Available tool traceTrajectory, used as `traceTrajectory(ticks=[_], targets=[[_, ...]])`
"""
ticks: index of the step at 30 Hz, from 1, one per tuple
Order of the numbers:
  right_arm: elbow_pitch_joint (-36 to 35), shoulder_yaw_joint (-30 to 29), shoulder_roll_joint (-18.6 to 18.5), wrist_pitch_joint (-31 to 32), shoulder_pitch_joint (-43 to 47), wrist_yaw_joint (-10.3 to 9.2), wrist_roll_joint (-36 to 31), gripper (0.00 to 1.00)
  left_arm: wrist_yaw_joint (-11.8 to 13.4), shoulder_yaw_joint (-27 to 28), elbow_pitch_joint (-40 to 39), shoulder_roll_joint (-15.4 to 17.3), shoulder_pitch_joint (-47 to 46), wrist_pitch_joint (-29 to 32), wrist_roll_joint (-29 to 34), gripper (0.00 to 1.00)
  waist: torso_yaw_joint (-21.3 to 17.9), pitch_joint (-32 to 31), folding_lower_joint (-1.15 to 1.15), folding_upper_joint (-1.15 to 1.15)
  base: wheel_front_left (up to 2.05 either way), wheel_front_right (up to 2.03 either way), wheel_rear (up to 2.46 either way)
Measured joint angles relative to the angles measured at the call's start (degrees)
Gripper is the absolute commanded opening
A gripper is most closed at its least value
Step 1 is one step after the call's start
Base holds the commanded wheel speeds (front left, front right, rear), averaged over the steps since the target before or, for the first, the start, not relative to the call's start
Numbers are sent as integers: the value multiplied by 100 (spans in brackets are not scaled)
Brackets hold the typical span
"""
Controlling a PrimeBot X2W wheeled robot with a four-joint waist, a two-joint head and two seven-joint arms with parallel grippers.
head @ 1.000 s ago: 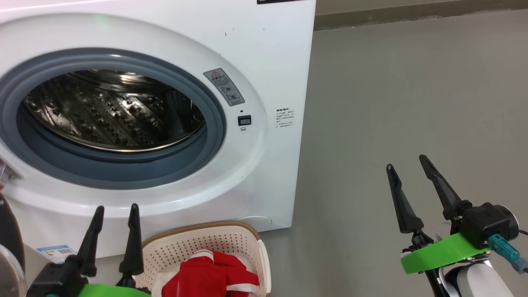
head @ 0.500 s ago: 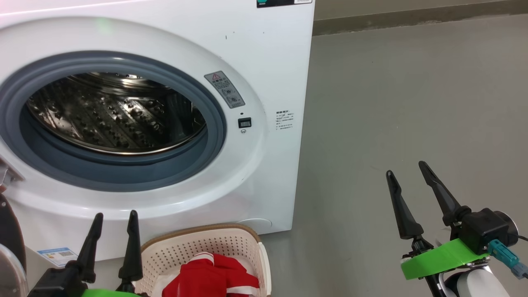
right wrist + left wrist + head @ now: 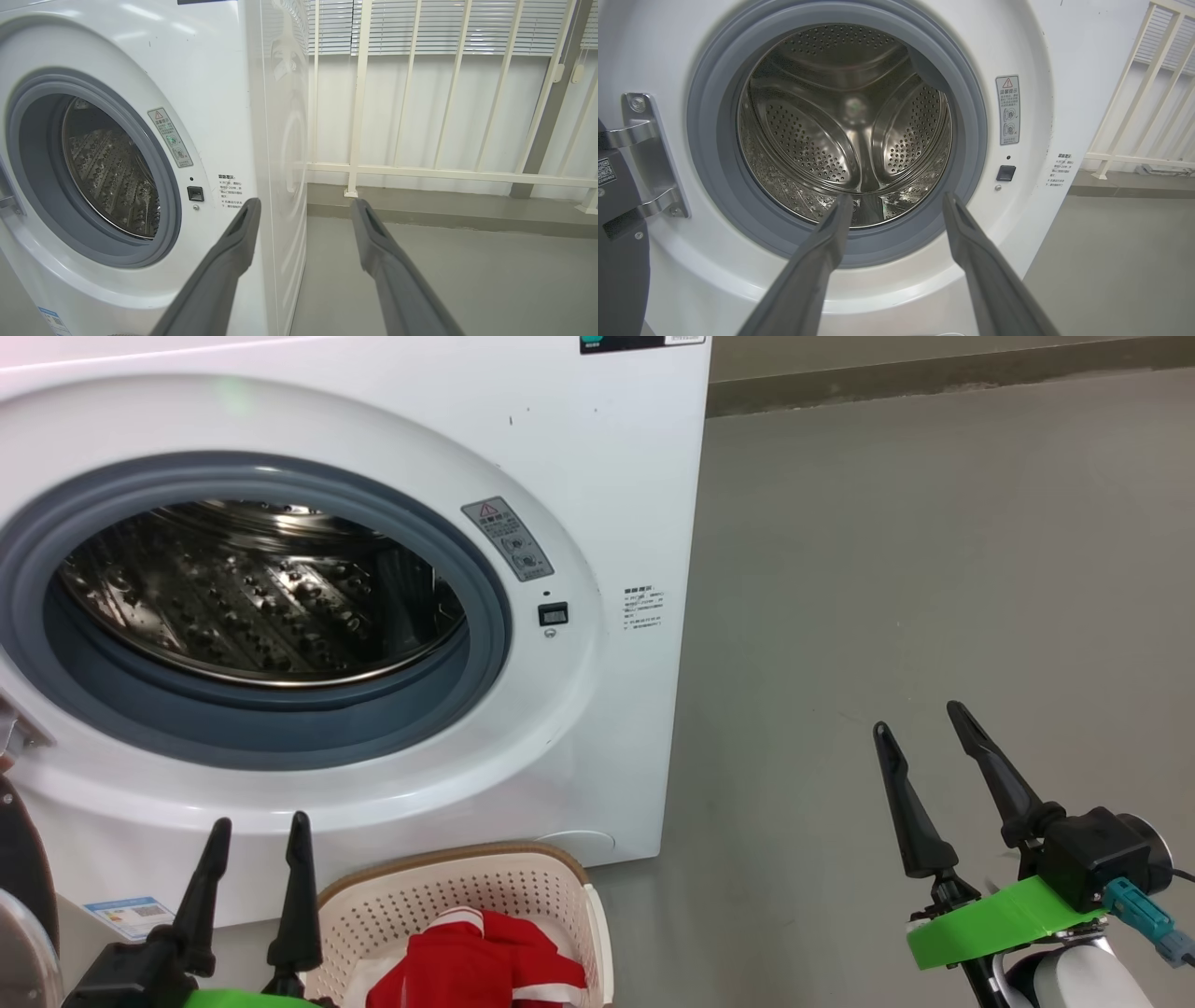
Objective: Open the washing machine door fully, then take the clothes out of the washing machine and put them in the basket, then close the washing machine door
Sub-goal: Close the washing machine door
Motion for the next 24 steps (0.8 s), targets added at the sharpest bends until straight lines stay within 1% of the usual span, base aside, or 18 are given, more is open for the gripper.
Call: traceTrajectory(ticks=[5,9,19,24], targets=[[4,2,-1,0,0,0,0,100,43,-1,-1,1,0,0,9,100,1,0,0,0,-57,57,0],[12,2,-2,0,0,0,0,100,43,-2,1,1,0,0,56,100,10,-10,0,0,-118,118,0],[40,8,-9,0,0,0,1,100,34,-8,10,1,1,0,43,100,33,-43,0,0,-191,191,0],[46,12,-16,0,0,0,1,100,33,-8,-2,1,3,0,45,100,51,-48,0,0,-140,140,0]])
